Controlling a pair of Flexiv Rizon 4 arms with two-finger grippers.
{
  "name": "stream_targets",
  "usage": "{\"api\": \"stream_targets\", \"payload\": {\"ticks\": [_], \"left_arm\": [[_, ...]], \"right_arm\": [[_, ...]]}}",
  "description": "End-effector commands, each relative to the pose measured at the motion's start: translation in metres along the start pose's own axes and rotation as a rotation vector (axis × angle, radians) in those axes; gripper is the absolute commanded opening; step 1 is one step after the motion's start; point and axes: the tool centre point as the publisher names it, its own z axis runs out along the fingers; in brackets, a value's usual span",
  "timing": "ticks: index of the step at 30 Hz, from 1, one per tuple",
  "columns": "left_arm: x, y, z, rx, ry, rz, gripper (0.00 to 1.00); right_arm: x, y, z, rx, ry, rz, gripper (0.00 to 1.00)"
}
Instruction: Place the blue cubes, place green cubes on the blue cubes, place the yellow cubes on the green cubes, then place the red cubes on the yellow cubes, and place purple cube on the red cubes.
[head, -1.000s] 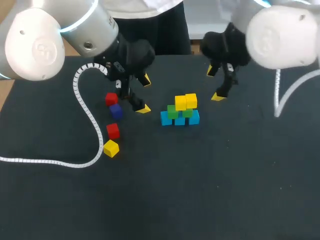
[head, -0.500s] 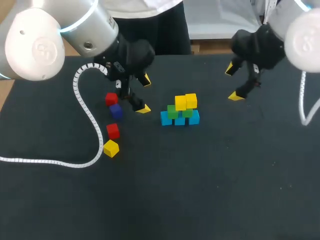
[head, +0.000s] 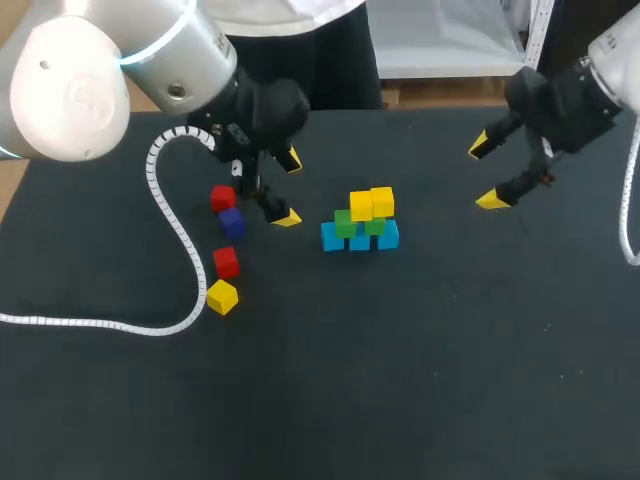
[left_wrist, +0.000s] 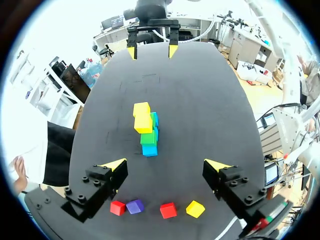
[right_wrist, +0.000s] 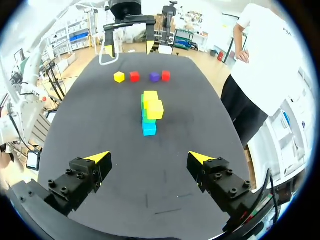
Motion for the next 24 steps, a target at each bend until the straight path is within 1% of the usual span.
{"api": "stream_targets", "payload": {"ticks": [1, 24], "left_arm": [[0.001, 0.0, 0.0, 0.001, -0.003, 0.002, 1.0], [0.001, 0.0, 0.0, 0.001, -0.003, 0.002, 1.0]], "right_arm": [[0.002, 0.0, -0.001, -0.015, -0.049, -0.004, 1.0], [0.001, 0.012, -0.004, -0.002, -0.032, 0.004, 1.0]]}}
